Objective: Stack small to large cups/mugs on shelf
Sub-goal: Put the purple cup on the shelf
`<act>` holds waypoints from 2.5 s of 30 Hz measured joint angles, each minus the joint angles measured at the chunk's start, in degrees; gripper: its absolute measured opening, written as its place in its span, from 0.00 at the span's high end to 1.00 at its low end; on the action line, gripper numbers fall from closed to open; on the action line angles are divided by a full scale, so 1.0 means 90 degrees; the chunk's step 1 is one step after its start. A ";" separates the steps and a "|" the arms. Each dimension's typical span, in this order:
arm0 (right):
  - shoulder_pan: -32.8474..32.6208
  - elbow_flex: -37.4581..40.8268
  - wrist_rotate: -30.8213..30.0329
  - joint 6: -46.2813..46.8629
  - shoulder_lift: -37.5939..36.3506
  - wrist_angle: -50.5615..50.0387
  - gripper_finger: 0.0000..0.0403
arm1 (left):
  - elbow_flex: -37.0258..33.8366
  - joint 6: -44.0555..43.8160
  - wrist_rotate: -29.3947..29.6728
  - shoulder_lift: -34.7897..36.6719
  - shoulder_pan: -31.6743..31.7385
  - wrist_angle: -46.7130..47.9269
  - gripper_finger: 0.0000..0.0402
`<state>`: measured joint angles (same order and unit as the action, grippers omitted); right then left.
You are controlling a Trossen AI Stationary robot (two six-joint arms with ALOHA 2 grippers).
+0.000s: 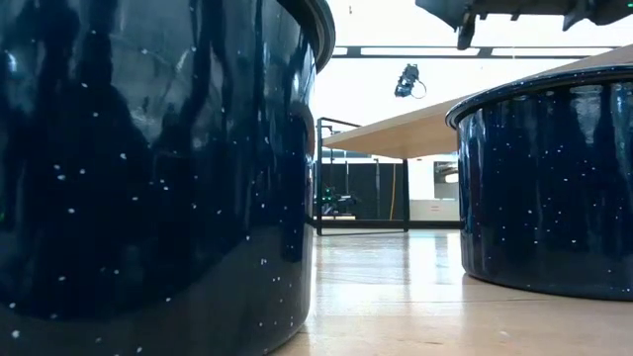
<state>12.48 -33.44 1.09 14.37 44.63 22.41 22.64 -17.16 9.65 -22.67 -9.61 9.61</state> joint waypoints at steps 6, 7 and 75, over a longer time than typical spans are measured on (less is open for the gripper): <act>-0.0362 -0.0215 -0.0003 -0.0007 0.0316 -0.0080 0.57 | 0.0911 0.0402 -0.0637 -0.0588 0.0000 0.1230 0.73; -0.0430 -0.0217 -0.0032 -0.0002 0.0337 -0.0075 0.57 | 0.1014 0.0473 -0.0810 -0.0665 -0.0001 0.1374 0.71; -0.2532 -0.2558 -0.0550 -0.0118 0.2944 -0.1309 0.57 | 0.5651 0.2780 0.0811 -0.7110 -0.3895 0.4603 0.54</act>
<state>-10.31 -56.47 -3.86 13.31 71.13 10.63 73.49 7.86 16.95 -86.67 -44.66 51.03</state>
